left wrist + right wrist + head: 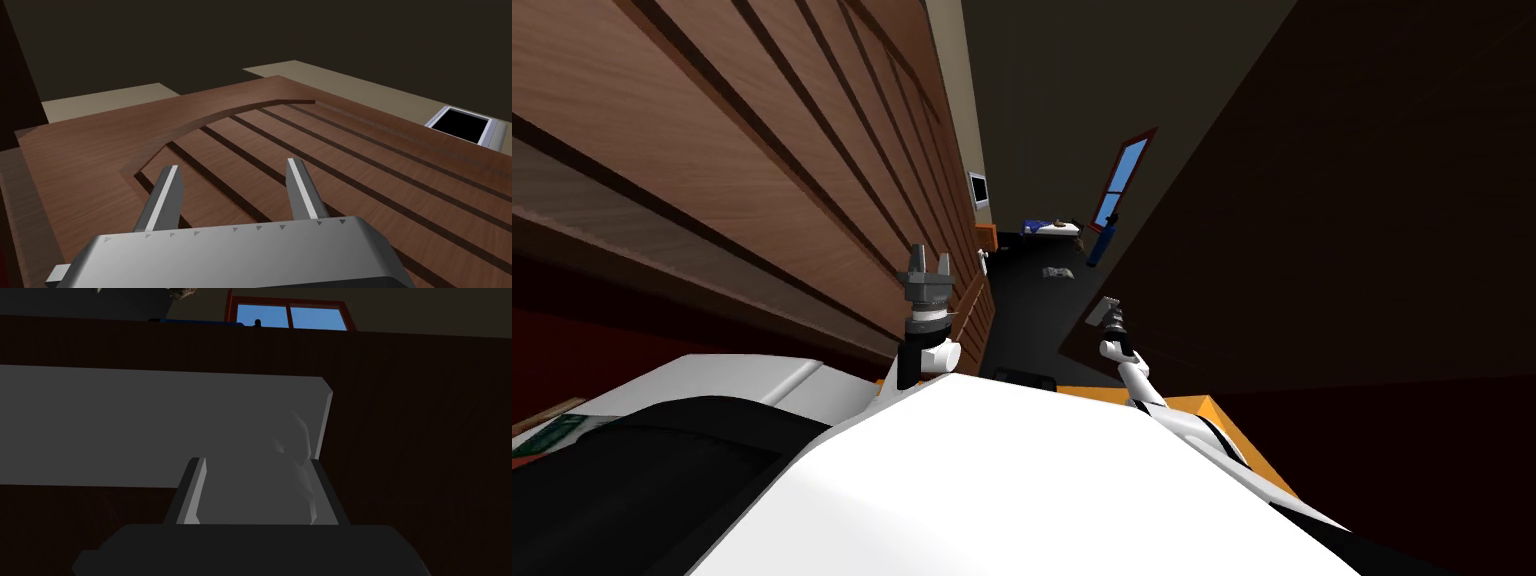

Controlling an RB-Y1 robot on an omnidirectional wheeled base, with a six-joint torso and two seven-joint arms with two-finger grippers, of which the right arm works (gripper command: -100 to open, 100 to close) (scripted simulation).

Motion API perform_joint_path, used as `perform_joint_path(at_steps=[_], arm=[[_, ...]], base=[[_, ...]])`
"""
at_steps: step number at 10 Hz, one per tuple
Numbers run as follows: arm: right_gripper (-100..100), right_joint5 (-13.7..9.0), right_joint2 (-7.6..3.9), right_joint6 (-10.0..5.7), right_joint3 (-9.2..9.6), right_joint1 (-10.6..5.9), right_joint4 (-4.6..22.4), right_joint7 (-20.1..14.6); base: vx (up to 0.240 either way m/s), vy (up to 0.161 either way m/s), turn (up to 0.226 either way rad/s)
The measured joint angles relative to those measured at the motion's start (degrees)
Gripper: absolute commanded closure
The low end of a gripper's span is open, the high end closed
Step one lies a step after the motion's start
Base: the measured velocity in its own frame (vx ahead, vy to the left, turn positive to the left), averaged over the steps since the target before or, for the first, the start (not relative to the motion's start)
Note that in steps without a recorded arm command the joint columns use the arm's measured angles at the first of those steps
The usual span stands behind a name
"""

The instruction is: Push the door open

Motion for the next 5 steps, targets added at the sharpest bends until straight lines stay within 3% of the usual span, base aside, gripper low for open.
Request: perform_joint_path(at_steps=[2,5], arm=[[100,0.05,0.66,-0.2,-1.5,-1.36,2.1,1.09],[100,0.04,1.56,0.1,-3.93,-2.32,3.13,2.87]], base=[[0.167,0.055,-0.075],[0.187,0.054,-0.078]])
